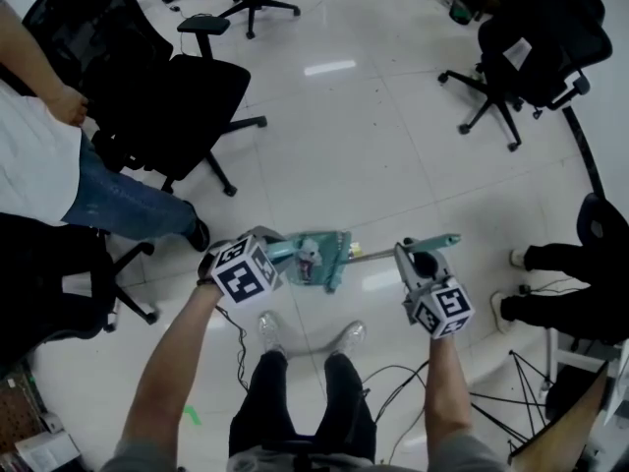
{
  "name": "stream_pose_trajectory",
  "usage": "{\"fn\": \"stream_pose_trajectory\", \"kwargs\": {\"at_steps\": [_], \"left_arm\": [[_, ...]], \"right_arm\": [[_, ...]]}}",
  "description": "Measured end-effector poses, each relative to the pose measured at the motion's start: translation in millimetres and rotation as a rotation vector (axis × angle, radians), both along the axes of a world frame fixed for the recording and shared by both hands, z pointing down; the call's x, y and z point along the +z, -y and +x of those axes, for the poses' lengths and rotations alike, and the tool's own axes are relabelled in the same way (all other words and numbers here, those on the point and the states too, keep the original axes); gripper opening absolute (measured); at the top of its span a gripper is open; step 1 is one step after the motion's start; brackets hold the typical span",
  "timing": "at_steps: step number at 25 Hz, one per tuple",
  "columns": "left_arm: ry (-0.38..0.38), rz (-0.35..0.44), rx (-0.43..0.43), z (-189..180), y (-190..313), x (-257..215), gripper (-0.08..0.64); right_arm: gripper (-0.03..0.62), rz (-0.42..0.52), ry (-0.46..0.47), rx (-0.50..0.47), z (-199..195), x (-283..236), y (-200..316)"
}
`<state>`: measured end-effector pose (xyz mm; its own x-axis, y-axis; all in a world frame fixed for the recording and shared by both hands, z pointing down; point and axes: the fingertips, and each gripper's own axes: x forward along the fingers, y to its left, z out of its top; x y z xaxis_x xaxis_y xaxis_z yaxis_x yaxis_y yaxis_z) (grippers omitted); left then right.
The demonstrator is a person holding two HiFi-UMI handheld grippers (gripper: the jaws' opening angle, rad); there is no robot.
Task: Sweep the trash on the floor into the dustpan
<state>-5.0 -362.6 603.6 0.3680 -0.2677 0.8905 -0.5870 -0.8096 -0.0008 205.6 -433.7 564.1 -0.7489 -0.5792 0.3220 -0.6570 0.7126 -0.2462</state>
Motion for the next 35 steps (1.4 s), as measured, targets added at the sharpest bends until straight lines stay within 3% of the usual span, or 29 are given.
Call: {"fn": "stream_pose_trajectory", "kwargs": {"at_steps": [6, 9, 14, 17, 21, 29, 35], "left_arm": [[-0.007, 0.006, -0.009, -4, 1, 2, 0.107], [-0.017, 0.019, -0.011, -1, 3, -1, 0.107], [-0.021, 0.035, -0.005, 3, 2, -2, 0.107], [-0.029, 0.032, -0.015, 6, -1, -2, 0.107], [-0.046, 0.043, -0.035, 7, -1, -4, 0.107], [-0.112, 0.096, -0.171, -4, -30, -4, 0.107], [-0.189, 0.164, -0.316, -42, -88, -11, 0.107]], "right_arm": [[0.095, 0.02, -0.194, -0.031, 16, 25, 7], [0.095, 0.023, -0.226, -0.069, 12, 53, 8], [0.098, -0.066, -0.159, -0.122, -11, 71, -16], [0.1, -0.136, -0.074, -0.093, -16, 71, -30], [0.1, -0.161, -0.001, -0.109, -31, 62, -46], [0.097, -0.037, 0.019, -0.171, -53, 12, -64], [0.097, 0.076, 0.04, -0.181, -82, -43, -98]]}}
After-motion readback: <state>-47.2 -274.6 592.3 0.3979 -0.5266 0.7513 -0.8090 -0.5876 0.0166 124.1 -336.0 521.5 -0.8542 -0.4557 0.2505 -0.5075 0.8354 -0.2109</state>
